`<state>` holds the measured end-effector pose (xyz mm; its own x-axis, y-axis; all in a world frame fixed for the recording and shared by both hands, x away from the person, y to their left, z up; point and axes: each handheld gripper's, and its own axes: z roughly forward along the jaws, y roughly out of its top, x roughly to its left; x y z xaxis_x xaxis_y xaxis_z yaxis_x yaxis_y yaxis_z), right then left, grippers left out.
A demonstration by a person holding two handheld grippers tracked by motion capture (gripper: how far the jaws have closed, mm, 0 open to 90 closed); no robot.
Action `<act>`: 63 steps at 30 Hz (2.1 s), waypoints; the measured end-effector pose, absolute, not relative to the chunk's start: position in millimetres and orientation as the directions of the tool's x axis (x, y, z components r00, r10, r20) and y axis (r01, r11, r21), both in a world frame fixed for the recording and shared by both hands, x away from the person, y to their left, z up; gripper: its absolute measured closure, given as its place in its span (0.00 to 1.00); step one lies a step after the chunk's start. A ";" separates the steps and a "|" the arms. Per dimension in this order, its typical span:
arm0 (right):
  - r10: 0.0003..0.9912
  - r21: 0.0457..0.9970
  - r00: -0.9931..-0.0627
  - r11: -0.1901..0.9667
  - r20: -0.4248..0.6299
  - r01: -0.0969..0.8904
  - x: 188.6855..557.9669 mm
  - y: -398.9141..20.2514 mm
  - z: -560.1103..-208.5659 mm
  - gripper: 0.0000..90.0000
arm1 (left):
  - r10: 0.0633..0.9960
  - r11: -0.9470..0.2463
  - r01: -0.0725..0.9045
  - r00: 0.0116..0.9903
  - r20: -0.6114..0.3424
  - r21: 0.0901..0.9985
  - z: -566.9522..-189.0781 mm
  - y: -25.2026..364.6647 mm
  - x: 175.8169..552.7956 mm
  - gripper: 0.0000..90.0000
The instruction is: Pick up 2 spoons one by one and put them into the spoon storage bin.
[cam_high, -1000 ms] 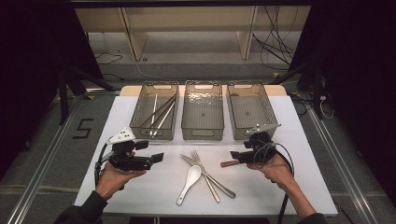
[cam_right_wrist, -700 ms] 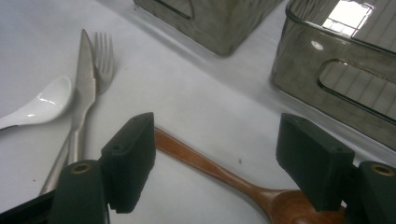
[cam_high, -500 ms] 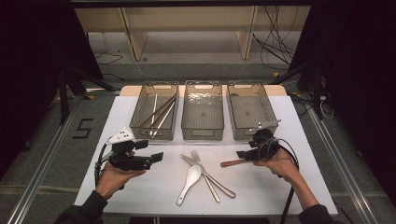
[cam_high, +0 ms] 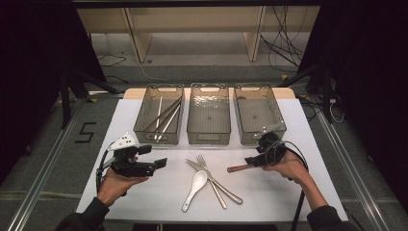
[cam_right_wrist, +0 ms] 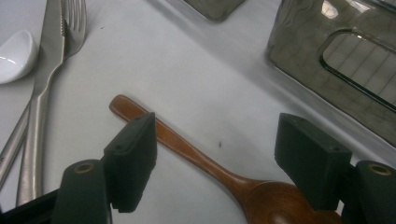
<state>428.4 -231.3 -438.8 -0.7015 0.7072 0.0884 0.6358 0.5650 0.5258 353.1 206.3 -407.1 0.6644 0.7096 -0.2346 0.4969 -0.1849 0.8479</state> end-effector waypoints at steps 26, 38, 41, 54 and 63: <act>0.616 0.360 -0.788 0.730 0.021 0.581 435.4 -222.0 -461.8 0.43 | 0.708 -0.192 0.501 0.666 -0.234 0.844 -408.1 205.6 353.6 0.17; 0.604 0.313 -0.797 0.757 -0.003 0.573 430.2 -221.4 -459.2 0.60 | 0.707 -0.197 0.497 0.669 -0.228 0.845 -407.9 205.1 353.2 0.17; 0.610 0.304 -0.793 0.756 -0.003 0.580 429.4 -223.6 -458.2 0.67 | 0.707 -0.196 0.498 0.669 -0.230 0.845 -407.9 205.1 353.1 0.17; 0.555 0.266 -0.832 0.805 -0.021 0.530 419.5 -218.9 -456.0 0.88 | 0.709 -0.199 0.499 0.668 -0.228 0.844 -407.9 205.4 353.6 0.17; 0.540 0.299 -0.842 0.805 -0.010 0.513 417.1 -218.5 -450.4 0.90 | 0.709 -0.201 0.499 0.668 -0.226 0.843 -408.2 205.7 353.8 0.17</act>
<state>417.1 -218.5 -450.4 -0.8418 0.5396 -0.0099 0.5125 0.8051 0.2986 353.8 205.7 -408.2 0.6681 0.7088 -0.2265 0.4993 -0.2013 0.8427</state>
